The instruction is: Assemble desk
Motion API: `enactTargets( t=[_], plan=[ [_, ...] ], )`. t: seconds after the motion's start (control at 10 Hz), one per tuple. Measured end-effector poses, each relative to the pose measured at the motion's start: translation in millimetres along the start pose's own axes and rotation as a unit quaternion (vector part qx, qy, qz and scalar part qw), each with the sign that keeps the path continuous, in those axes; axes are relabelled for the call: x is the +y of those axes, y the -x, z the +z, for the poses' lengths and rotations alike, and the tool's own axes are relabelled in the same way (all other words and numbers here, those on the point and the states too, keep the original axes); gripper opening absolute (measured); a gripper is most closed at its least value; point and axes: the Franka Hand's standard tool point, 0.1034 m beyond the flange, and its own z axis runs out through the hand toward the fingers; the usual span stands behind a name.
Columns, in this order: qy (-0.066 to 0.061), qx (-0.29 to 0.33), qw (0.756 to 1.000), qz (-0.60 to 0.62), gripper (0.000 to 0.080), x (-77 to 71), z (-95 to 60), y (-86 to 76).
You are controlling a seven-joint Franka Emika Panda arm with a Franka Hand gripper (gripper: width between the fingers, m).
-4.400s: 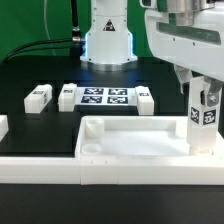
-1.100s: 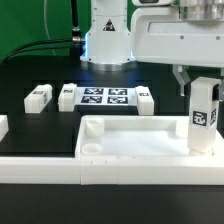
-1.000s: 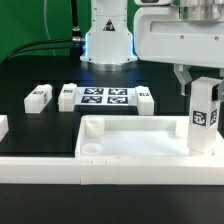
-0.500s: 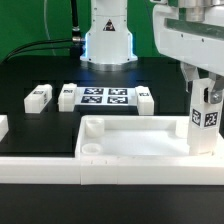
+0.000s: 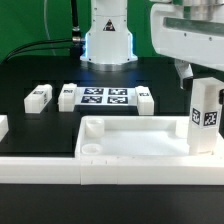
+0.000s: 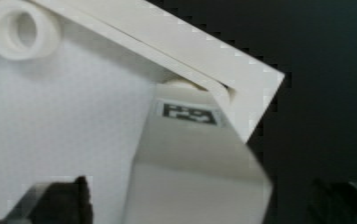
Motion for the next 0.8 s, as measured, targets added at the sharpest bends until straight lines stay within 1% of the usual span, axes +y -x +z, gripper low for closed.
enactTargets(
  t=[0.1, 0.3, 0.4, 0.6, 0.7, 0.8],
  plan=[
    [0.0, 0.0, 0.999, -0.045, 0.0642, 0.8, 0.4, -0.8],
    [0.001, 0.0, 0.992, -0.122, 0.0648, 1.0, 1.0, -0.8],
    [0.001, 0.0, 0.985, -0.174, 0.0649, 1.2, 1.2, -0.9],
    [0.008, 0.006, 0.96, -0.281, 0.0649, 1.3, 0.6, -2.2],
    [0.013, 0.013, 0.937, -0.348, 0.0649, -0.3, -1.2, -3.1],
    [0.013, 0.013, 0.922, -0.386, 0.0649, -1.2, -1.7, -2.9]
  ],
)
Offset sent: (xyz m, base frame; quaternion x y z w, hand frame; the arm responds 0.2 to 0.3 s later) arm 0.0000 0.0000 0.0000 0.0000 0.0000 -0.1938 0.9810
